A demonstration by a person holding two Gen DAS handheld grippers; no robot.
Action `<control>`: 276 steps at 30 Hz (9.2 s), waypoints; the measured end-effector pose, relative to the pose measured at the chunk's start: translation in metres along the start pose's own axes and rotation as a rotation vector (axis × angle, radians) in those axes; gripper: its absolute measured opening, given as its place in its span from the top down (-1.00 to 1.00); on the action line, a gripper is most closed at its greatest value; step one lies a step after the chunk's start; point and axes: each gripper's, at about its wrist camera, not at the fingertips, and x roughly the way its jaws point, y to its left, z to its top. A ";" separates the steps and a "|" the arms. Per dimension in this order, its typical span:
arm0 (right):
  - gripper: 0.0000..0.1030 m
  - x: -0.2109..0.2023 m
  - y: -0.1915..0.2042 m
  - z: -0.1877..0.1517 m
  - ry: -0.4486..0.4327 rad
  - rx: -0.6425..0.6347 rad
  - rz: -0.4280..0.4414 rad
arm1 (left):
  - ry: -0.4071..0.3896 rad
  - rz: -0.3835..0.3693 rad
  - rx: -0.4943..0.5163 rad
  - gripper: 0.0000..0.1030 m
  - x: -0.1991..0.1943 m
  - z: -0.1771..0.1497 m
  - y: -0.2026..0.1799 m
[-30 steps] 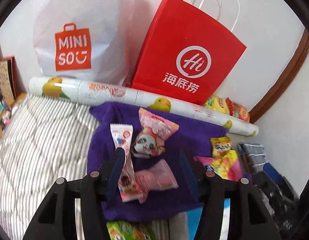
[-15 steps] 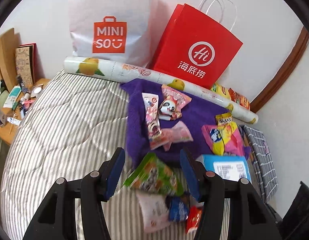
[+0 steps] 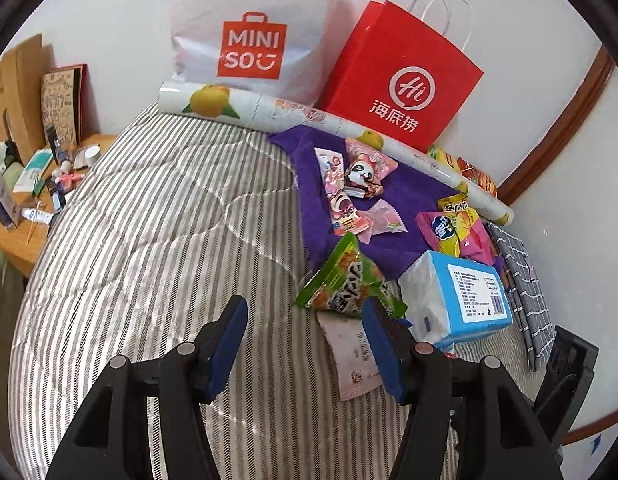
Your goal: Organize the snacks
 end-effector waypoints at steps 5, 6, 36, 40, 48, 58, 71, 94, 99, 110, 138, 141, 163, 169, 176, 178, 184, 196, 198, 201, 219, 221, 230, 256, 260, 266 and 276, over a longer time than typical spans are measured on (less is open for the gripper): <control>-0.71 0.011 0.023 -0.003 0.004 -0.066 -0.145 | 0.012 -0.015 -0.013 -0.11 0.004 -0.003 0.003; -0.73 0.011 0.024 -0.004 -0.001 -0.067 -0.163 | 0.013 -0.012 -0.011 -0.11 0.005 -0.004 0.003; -0.10 -0.057 -0.065 -0.018 -0.119 -0.061 -0.212 | 0.069 -0.010 0.044 -0.12 0.078 0.009 -0.046; -0.10 -0.051 -0.075 -0.019 -0.109 -0.040 -0.190 | 0.048 0.016 0.048 -0.17 0.089 0.010 -0.050; -0.10 -0.048 -0.083 -0.015 -0.101 -0.004 -0.141 | 0.018 0.062 0.101 -0.14 0.096 0.009 -0.053; -0.10 -0.056 -0.083 -0.019 -0.130 0.014 -0.170 | -0.023 0.035 0.078 0.16 0.076 0.006 -0.049; -0.10 -0.088 -0.074 -0.028 -0.166 0.107 -0.074 | -0.062 -0.046 0.073 0.31 0.015 -0.013 -0.042; -0.08 -0.134 -0.048 -0.026 -0.227 0.045 -0.131 | -0.062 -0.126 0.221 0.35 -0.023 -0.049 -0.115; -0.08 -0.143 -0.047 -0.007 -0.245 0.032 -0.134 | -0.070 -0.141 0.249 0.35 -0.027 -0.040 -0.133; -0.08 -0.151 -0.038 0.055 -0.293 -0.026 -0.150 | -0.077 -0.162 0.241 0.35 -0.024 0.003 -0.151; -0.08 -0.083 -0.031 0.186 -0.287 -0.112 -0.108 | -0.120 -0.106 0.211 0.35 0.014 0.106 -0.136; -0.08 -0.071 -0.033 0.193 -0.274 -0.109 -0.104 | -0.113 -0.103 0.209 0.35 0.023 0.111 -0.133; -0.10 0.024 -0.059 0.188 -0.129 -0.084 -0.064 | 0.000 -0.071 0.111 0.35 0.107 0.111 -0.096; -0.14 0.036 -0.068 0.182 -0.088 -0.071 -0.074 | 0.045 -0.063 0.097 0.35 0.129 0.103 -0.096; -0.16 0.034 -0.074 0.178 -0.091 -0.054 -0.054 | 0.056 -0.065 0.092 0.35 0.138 0.097 -0.096; -0.16 0.035 -0.074 0.177 -0.091 -0.056 -0.057 | 0.054 -0.065 0.091 0.35 0.139 0.096 -0.097; -0.26 0.035 -0.070 0.176 -0.097 -0.081 -0.073 | 0.047 -0.063 0.096 0.34 0.141 0.094 -0.099; -0.45 0.020 -0.071 0.178 -0.166 -0.086 -0.124 | 0.077 -0.069 0.112 0.09 0.146 0.091 -0.103; -0.52 0.014 -0.072 0.178 -0.194 -0.084 -0.115 | 0.067 -0.068 0.112 -0.06 0.143 0.091 -0.103; -0.53 0.008 -0.072 0.179 -0.227 -0.082 -0.100 | 0.046 -0.074 0.115 -0.15 0.137 0.092 -0.104; -0.53 -0.046 -0.033 0.141 -0.270 -0.122 -0.116 | 0.032 -0.015 0.138 -0.17 0.094 0.081 -0.095; -0.52 -0.052 -0.023 0.130 -0.260 -0.132 -0.140 | 0.029 -0.021 0.129 -0.17 0.084 0.076 -0.089; -0.23 -0.067 0.019 0.072 -0.179 -0.138 -0.089 | 0.009 0.043 0.109 -0.17 0.031 0.046 -0.058; -0.13 0.016 0.047 0.004 0.015 -0.004 -0.052 | 0.109 0.035 0.067 -0.17 0.052 -0.015 0.007; -0.13 0.027 0.049 0.008 0.013 0.042 -0.068 | 0.116 0.018 0.066 -0.17 0.054 -0.018 0.008; -0.02 0.027 0.053 0.004 -0.012 0.039 -0.108 | 0.120 0.036 0.072 -0.17 0.050 -0.020 0.007; -0.01 -0.001 0.050 -0.006 -0.017 0.020 -0.030 | 0.128 0.016 0.028 -0.17 0.039 -0.035 0.004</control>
